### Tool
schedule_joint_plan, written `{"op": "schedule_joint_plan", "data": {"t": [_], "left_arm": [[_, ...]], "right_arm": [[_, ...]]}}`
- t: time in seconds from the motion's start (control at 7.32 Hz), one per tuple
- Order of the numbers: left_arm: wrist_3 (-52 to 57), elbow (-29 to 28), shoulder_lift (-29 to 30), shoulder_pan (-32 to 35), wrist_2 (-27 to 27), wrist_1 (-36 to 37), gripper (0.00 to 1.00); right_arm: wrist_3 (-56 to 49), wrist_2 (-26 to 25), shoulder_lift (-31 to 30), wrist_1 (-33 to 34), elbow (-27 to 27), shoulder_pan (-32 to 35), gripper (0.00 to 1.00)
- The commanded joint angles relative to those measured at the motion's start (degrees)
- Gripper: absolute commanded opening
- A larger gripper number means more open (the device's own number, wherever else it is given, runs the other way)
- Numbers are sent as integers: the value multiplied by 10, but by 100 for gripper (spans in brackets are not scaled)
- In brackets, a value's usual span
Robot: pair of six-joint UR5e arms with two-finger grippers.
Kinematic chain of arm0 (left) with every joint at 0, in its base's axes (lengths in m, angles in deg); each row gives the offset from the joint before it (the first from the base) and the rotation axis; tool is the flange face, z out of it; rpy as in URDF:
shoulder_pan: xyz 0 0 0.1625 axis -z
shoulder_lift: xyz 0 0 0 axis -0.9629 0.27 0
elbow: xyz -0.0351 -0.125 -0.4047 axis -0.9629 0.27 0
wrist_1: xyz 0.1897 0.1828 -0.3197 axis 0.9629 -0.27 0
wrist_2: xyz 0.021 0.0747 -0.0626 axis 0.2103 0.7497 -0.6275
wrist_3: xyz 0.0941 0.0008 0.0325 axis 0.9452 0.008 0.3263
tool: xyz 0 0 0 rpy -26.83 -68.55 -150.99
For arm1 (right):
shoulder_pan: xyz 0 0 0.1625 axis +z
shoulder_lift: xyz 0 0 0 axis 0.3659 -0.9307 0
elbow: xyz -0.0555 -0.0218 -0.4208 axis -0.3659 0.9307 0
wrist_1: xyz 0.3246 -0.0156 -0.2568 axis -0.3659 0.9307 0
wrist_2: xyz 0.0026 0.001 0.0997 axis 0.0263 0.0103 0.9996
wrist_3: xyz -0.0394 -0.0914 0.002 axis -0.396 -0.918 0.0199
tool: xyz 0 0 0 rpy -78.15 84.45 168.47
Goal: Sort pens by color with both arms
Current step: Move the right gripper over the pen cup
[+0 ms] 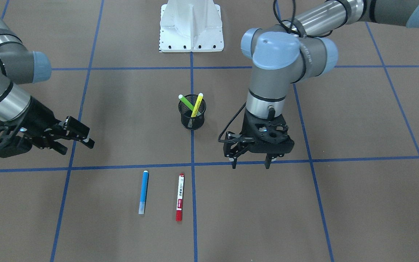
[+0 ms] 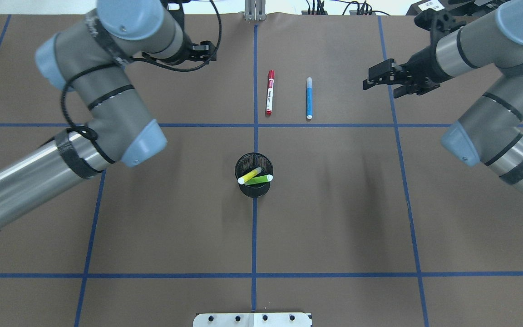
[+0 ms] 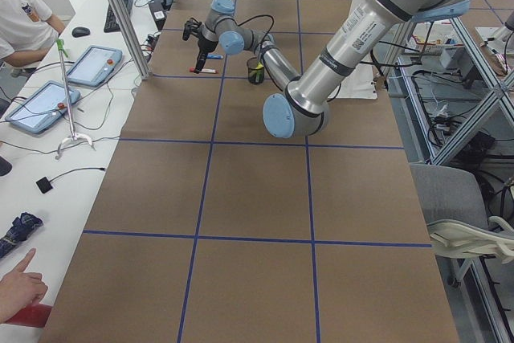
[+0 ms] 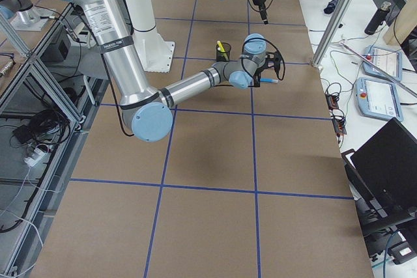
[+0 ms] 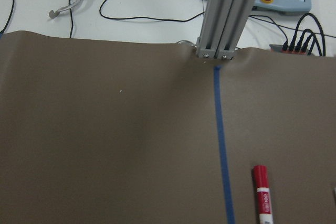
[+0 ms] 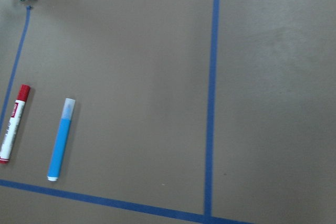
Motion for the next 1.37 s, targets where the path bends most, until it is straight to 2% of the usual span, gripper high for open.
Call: {"op": "schedule_joint_plan", "data": {"t": [0.0,0.27,0.68,0.96,1.23], "left_arm": [[102,71,-123,72,-121,-5,92],[153,80,-178,120,-193,-10,94],[154,81,-180,127,-196,-9,95],[146,82,-180,127,-195,-9,96],[145,82,-179,126,-195,-9,96]], "right_arm": [[30,-34,21,28,-48,-84,100],[62,-83,51,31,-50,-150,98],[96,-85,67,30,-49,-195,96],[85,-103,67,27,-48,-213,82],[84,-123,67,26,-48,-231,74]]}}
